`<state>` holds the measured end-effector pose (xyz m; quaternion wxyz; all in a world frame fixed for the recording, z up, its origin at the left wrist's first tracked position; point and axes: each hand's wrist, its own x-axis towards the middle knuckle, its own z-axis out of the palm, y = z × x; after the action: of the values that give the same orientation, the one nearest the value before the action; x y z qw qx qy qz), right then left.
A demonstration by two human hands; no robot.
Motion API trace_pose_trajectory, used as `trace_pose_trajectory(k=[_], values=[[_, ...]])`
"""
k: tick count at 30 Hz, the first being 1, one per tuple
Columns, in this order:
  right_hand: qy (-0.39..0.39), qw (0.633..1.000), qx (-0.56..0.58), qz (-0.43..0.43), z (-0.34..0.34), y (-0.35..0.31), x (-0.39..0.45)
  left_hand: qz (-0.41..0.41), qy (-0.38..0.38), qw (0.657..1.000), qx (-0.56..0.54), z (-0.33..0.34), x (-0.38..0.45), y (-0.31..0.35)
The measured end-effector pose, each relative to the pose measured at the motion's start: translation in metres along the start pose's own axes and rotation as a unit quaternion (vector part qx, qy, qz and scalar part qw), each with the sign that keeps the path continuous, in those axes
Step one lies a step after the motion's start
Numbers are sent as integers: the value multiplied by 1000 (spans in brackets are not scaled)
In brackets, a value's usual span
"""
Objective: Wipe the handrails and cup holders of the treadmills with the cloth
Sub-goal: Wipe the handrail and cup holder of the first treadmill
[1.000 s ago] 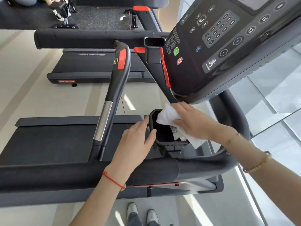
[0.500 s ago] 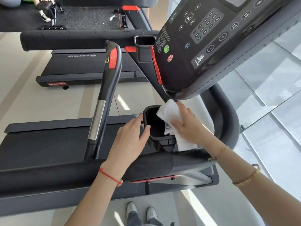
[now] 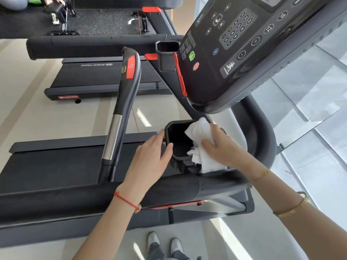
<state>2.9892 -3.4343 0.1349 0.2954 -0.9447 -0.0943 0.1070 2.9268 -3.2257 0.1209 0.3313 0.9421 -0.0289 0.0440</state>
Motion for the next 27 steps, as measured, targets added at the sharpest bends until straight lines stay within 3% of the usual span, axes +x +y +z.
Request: trace_pose_trajectory(k=[4, 8, 11, 15, 20, 27], values=[[-20, 999, 47, -8, -21, 9, -21, 4, 6, 1000, -8, 0, 0, -1], [-14, 993, 3, -118, -37, 9, -46, 9, 7, 1000, -12, 2, 1, -2], [-67, 980, -1, -186, -43, 2, -51, 13, 12, 1000, -21, 2, 1, -3], [-129, 947, -131, -265, -26, -13, -43, 14, 10, 999, -29, 2, 1, -4], [-135, 938, -155, -278, -3, -35, -32, -9, -19, 999, -48, 2, 2, -9], [-98, 931, -168, -307, -29, -1, -42, 0, -3, 999, -38, 0, 0, -6]])
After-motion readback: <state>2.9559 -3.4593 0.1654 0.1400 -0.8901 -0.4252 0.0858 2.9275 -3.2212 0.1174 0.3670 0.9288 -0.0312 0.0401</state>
